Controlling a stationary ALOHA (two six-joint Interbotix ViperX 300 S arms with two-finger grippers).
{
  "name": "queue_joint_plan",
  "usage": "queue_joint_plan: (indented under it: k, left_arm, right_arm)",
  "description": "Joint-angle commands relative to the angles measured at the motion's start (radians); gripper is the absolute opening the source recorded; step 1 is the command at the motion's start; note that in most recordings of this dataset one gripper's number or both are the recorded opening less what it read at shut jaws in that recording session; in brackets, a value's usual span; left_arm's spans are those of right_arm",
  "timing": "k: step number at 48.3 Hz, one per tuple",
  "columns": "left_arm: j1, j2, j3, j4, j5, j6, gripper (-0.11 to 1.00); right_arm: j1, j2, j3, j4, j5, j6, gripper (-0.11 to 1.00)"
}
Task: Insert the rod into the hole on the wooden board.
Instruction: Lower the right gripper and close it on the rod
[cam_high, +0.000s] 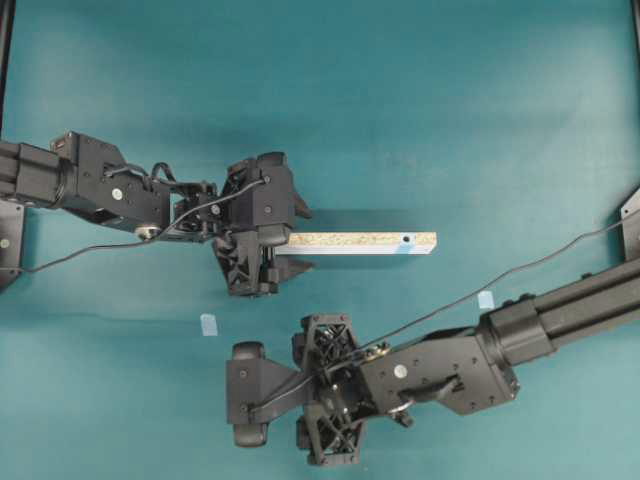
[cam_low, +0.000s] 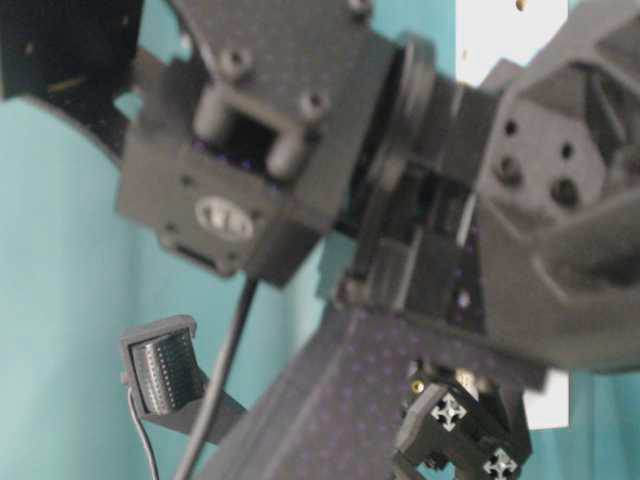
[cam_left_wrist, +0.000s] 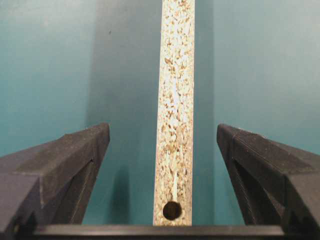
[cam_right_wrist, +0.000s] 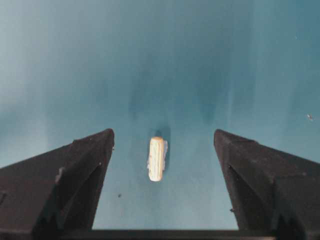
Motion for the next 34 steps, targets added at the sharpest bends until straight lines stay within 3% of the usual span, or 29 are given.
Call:
queue_joint_plan:
  k: [1,29,34]
  left_arm:
    - [-0.003,-0.015,-0.009,0.002,-0.008,-0.003,1.00]
    - [-0.015,-0.015,-0.008,0.002,-0.006,-0.003,1.00]
    - [-0.015,-0.015,-0.008,0.002,-0.006,-0.003,1.00]
  right_arm:
    - [0.008,-0.018,-0.035,0.000,0.009,-0.002,0.86]
    - [0.006,0.009,-0.037,-0.003,0.017,0.026,0.85]
    - [0.006,0.014,-0.037,-0.003,0.015,0.026,0.81]
